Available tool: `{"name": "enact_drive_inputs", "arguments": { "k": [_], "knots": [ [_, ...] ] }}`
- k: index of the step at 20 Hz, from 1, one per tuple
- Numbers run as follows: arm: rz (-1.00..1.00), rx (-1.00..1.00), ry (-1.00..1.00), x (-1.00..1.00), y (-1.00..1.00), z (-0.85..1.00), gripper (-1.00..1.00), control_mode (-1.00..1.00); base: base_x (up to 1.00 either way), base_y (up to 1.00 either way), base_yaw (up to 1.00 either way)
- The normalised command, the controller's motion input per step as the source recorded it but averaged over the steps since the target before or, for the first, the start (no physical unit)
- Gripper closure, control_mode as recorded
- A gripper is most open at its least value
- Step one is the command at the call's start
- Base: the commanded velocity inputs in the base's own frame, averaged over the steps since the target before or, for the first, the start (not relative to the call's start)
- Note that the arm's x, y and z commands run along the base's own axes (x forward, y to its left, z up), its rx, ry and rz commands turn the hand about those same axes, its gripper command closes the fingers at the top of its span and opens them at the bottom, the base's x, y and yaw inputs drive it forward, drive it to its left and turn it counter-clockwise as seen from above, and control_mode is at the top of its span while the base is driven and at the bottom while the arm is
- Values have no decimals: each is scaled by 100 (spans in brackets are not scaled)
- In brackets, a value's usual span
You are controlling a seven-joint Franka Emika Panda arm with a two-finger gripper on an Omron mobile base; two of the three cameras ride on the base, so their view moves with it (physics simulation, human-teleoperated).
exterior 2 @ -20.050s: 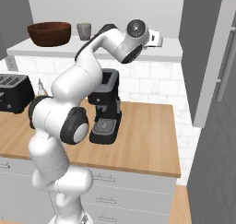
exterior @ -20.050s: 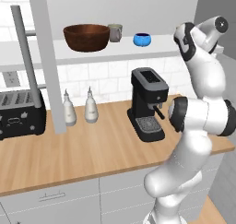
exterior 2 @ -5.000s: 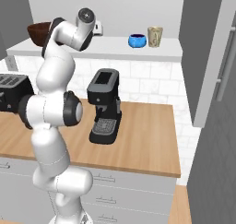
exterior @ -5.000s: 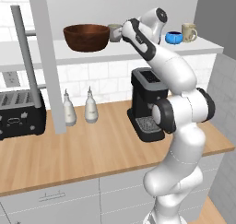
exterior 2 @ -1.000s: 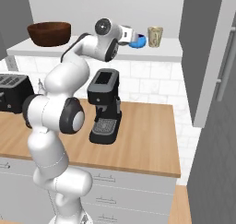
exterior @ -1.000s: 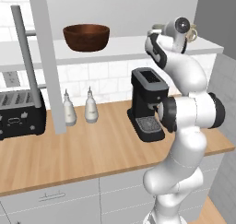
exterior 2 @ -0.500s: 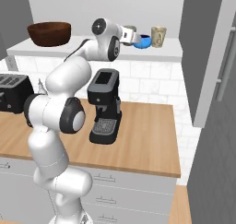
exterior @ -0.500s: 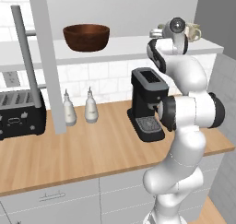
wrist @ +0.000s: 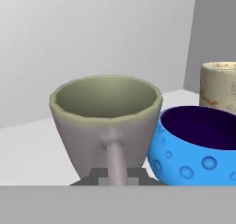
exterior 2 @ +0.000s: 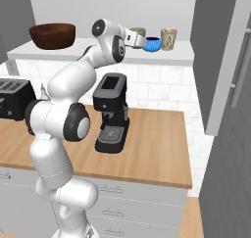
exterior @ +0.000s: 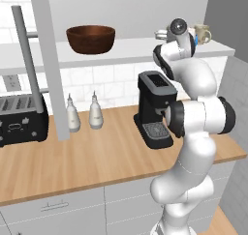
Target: Gather all objects into one cabinet and sort the glasses and bowls to opposite sides.
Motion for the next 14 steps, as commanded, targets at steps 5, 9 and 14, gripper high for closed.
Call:
{"name": "enact_drive_inputs", "arguments": {
  "k": [5,9,14],
  "knots": [
    [-4,5,2,0,0,0,-100,-100,0,0,0],
    [-2,3,0,1,0,0,-100,-100,0,0,0],
    [-6,5,0,-16,2,0,-100,-100,0,0,0]
  ]
}}
